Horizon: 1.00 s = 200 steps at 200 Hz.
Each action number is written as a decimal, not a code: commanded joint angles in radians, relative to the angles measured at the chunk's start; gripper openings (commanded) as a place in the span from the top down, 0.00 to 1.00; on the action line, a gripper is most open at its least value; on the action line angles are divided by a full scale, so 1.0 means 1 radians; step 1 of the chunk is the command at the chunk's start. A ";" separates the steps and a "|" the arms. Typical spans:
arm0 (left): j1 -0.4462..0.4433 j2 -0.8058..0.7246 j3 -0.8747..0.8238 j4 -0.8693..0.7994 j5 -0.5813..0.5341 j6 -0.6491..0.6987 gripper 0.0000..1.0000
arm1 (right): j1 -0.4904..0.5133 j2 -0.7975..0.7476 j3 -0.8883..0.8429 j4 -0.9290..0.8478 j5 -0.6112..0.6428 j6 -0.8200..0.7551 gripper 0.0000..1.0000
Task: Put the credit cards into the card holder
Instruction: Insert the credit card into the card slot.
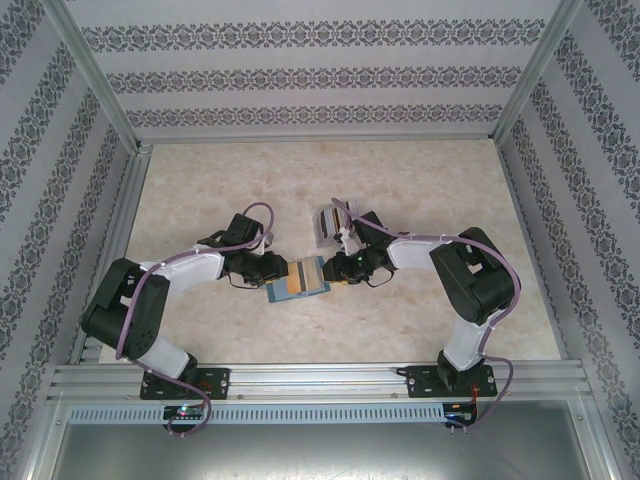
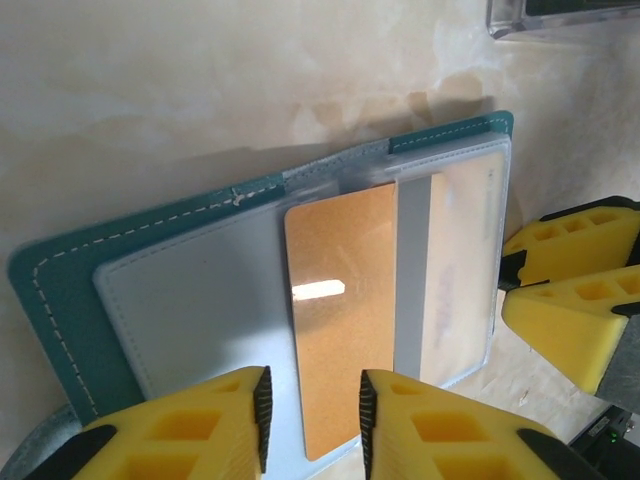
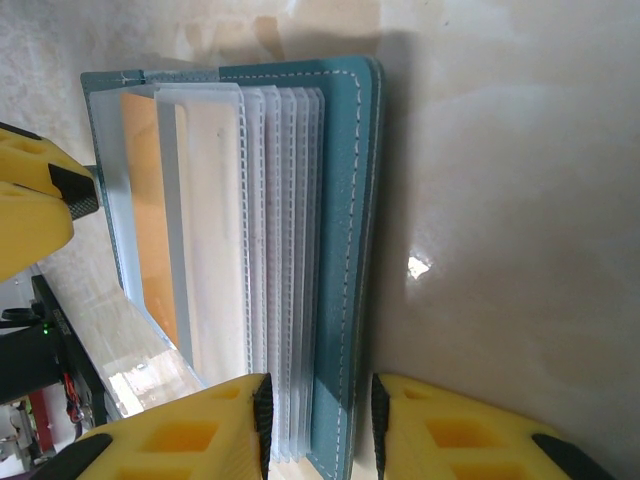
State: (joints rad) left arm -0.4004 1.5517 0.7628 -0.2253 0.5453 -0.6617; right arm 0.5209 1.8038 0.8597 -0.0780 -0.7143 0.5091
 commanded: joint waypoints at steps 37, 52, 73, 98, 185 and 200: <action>-0.026 0.054 0.040 0.008 0.012 -0.008 0.80 | 0.032 0.067 0.005 0.054 -0.019 -0.019 0.65; -0.034 0.065 0.049 0.012 0.012 -0.011 0.83 | 0.032 0.071 0.004 0.055 -0.019 -0.021 0.65; -0.043 0.084 0.060 0.011 0.013 -0.011 0.84 | 0.033 0.077 0.006 0.057 -0.022 -0.020 0.65; -0.051 0.101 0.063 0.023 0.017 -0.017 0.86 | 0.032 0.076 0.007 0.055 -0.021 -0.021 0.65; -0.095 0.112 0.097 0.035 0.028 -0.053 0.88 | 0.034 0.094 0.016 0.058 -0.030 -0.021 0.65; -0.101 0.120 0.101 0.038 0.029 -0.055 0.88 | 0.034 0.098 0.015 0.059 -0.031 -0.021 0.65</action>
State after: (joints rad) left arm -0.4839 1.6466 0.8406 -0.2047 0.5602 -0.6971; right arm 0.5190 1.8179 0.8761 -0.0982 -0.7261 0.5091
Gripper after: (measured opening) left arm 0.116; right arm 0.349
